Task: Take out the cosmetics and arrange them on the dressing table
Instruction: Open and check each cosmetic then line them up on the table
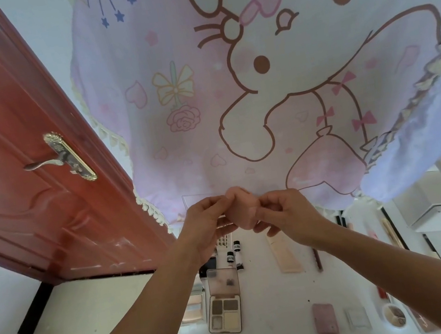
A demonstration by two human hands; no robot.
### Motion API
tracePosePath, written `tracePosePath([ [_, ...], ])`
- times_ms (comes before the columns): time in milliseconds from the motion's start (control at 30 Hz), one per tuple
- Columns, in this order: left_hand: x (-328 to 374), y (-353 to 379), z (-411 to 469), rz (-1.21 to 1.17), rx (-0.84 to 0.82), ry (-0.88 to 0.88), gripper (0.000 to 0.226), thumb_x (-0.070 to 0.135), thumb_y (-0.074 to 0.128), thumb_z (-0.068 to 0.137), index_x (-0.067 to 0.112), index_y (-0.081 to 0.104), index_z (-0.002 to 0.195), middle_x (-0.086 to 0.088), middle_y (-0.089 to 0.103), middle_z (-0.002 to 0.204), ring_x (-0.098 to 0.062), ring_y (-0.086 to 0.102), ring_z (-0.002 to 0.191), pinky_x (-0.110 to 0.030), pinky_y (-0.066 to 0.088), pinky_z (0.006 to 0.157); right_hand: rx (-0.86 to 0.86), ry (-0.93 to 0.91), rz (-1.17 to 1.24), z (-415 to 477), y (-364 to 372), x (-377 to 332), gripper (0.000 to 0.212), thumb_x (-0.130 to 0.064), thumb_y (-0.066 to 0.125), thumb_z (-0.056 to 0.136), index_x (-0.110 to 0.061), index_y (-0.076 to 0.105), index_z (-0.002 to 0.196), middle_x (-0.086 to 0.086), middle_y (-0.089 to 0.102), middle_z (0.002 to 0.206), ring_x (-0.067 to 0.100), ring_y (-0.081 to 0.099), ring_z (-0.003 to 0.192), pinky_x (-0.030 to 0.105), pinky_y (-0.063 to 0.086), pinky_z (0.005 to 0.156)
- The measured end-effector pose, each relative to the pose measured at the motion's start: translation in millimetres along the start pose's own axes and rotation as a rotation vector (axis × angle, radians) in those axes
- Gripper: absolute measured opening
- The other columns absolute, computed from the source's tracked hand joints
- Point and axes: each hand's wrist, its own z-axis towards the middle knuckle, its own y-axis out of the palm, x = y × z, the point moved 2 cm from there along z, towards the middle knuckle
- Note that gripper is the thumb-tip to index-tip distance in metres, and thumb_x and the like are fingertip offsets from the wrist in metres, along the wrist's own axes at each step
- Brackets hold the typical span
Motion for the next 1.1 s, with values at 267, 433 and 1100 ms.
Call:
tracePosePath([
  [267,4.7,-8.3,-0.7,0.006,-0.066,0.027,0.022,0.000,0.064,0.085,0.002,0.065,0.107,-0.018,0.067,0.101,-0.030,0.064,0.090,-0.046,0.053,0.087,-0.043,0.185,0.211,5.4,-10.3,-0.5,0.018,-0.019,0.061,0.095,-0.006,0.073,0.100,0.004,0.073,0.079,0.010,0.068,0.070,0.026,0.053,0.059],
  [433,6.4,-7.4,-1.8,0.027,-0.048,0.022,0.024,0.012,0.074,0.073,0.005,0.064,0.094,-0.016,0.066,0.093,-0.029,0.063,0.081,-0.040,0.055,0.073,-0.018,0.278,0.331,14.9,-12.9,-2.3,0.019,-0.013,0.072,0.086,0.002,0.070,0.097,0.013,0.071,0.083,0.018,0.065,0.067,0.025,0.053,0.059],
  [1100,3.4,-11.7,-4.1,-0.060,-0.055,-0.034,0.020,0.003,0.063,0.087,-0.007,0.065,0.105,-0.022,0.067,0.093,-0.028,0.065,0.077,-0.031,0.058,0.065,-0.193,0.170,0.178,6.4,-14.5,-9.3,0.051,-0.003,0.075,0.082,-0.019,0.057,0.127,0.005,0.063,0.116,0.016,0.069,0.085,0.025,0.056,0.069],
])
